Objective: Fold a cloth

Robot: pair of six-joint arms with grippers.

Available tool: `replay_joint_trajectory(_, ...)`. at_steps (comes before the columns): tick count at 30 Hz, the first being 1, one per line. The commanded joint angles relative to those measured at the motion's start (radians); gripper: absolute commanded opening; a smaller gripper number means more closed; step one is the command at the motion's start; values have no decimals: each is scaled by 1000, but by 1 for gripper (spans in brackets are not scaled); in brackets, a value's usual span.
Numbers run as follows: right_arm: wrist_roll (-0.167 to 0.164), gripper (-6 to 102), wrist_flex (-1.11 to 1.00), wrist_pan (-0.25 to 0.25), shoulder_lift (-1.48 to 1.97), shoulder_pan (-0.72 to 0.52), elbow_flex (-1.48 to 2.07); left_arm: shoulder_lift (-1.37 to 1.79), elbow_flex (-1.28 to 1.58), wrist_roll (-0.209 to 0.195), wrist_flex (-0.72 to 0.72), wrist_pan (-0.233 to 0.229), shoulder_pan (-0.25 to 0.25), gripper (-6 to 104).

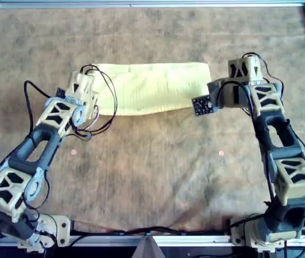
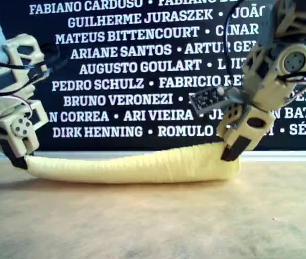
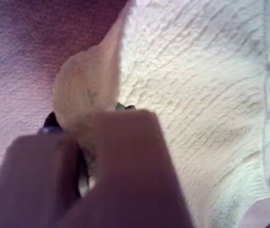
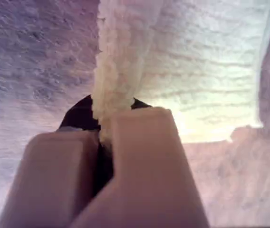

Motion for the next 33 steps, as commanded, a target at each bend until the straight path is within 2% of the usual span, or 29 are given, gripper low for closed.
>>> replay_joint_trajectory(1, -5, 0, -2, -12, 201, 0, 38, 87, -17, -5, -8, -9, 2, -1)
replay_joint_trajectory(7, -14, 0, -3, -11, 380, -2, 201, 95, -9, -8, -6, -11, 2, -1)
replay_joint_trajectory(12, -18, 0, -15, -11, 451, 0, 316, 222, 129, -9, -6, -11, -12, -1)
replay_joint_trajectory(20, -20, 0, -189, -11, 557, 2, 548, 448, 328, -8, -8, -6, -12, -1)
replay_joint_trajectory(33, -18, 0, -428, -12, 815, 2, 928, 480, 482, -9, -8, 6, -14, 0)
